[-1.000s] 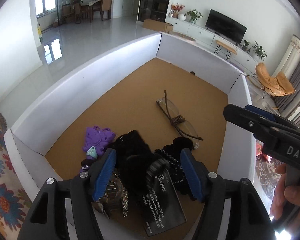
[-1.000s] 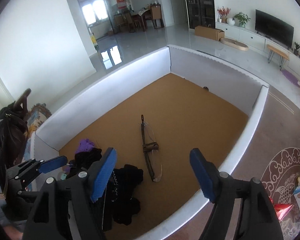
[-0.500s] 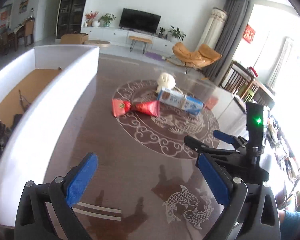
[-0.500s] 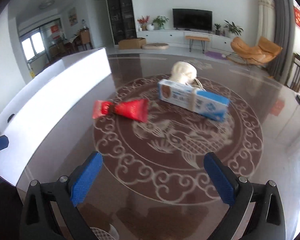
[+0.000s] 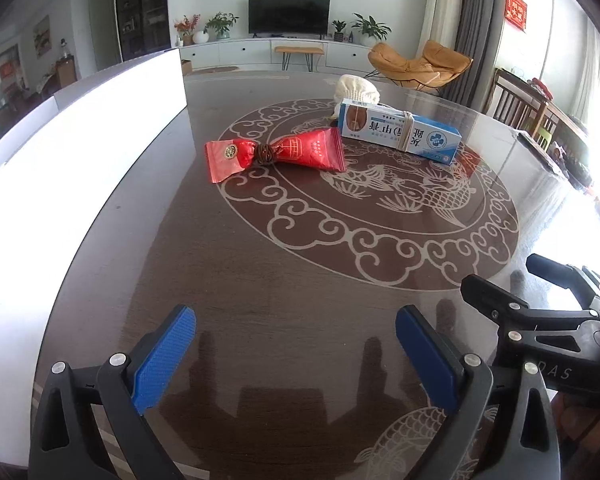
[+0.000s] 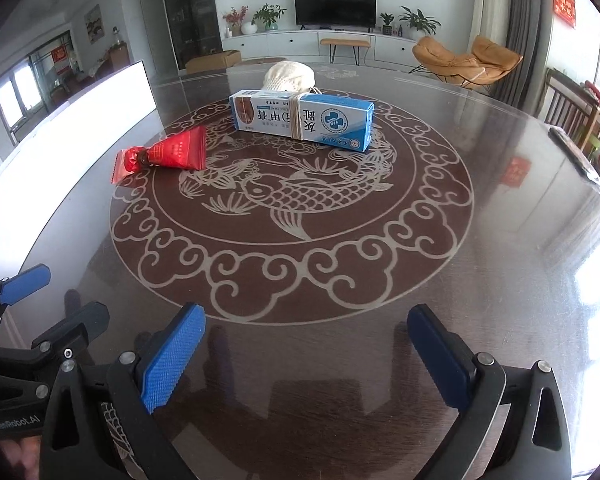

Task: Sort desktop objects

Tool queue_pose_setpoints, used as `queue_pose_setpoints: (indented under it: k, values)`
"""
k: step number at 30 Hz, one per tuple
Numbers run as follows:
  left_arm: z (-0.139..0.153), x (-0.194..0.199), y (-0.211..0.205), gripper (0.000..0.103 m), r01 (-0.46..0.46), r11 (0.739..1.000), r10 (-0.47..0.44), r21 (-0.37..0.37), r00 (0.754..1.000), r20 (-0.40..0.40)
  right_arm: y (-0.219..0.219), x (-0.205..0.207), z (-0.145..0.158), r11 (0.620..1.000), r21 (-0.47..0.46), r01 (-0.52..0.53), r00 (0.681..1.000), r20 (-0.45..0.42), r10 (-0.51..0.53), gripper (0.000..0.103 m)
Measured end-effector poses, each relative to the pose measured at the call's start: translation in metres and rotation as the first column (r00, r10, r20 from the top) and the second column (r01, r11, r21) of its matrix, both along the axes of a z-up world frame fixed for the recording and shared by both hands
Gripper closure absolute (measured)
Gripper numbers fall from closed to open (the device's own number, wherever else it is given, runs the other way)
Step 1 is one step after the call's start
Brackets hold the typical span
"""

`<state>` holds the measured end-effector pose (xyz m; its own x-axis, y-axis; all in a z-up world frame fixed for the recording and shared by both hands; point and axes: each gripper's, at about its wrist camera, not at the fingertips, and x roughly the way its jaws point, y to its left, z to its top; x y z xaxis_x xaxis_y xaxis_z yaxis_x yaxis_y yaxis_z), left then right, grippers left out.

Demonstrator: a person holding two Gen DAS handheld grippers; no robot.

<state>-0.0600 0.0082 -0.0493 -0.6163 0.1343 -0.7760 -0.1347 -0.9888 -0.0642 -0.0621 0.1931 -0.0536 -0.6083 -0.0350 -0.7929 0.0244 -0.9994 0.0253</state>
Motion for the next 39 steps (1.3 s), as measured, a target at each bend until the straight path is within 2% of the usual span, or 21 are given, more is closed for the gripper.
queue_pose_setpoints:
  k: [6, 8, 15, 39]
  values:
    - [-0.008, -0.007, -0.019, 0.002, -0.092, 0.994, 0.089, 0.056, 0.995, 0.048, 0.008, -0.003, -0.002, 0.998, -0.016, 0.065, 0.998, 0.016, -0.065, 0.001]
    - [-0.009, -0.007, -0.022, 0.002, -0.11, 0.993, 0.107, 0.052, 0.993, 0.048, 0.006, -0.004, -0.002, 0.998, -0.006, 0.066, 0.998, 0.019, -0.066, 0.001]
    - [-0.012, -0.006, -0.015, 0.002, -0.099, 0.995, 0.099, -0.015, 0.994, 0.05, 0.001, -0.007, -0.005, 0.998, 0.032, 0.058, 0.998, 0.035, -0.059, 0.0]
    - [-0.013, -0.001, -0.011, 0.0, -0.091, 0.993, 0.095, -0.072, 0.994, 0.056, 0.0, -0.007, -0.005, 0.998, 0.032, 0.061, 0.997, 0.034, -0.062, 0.0]
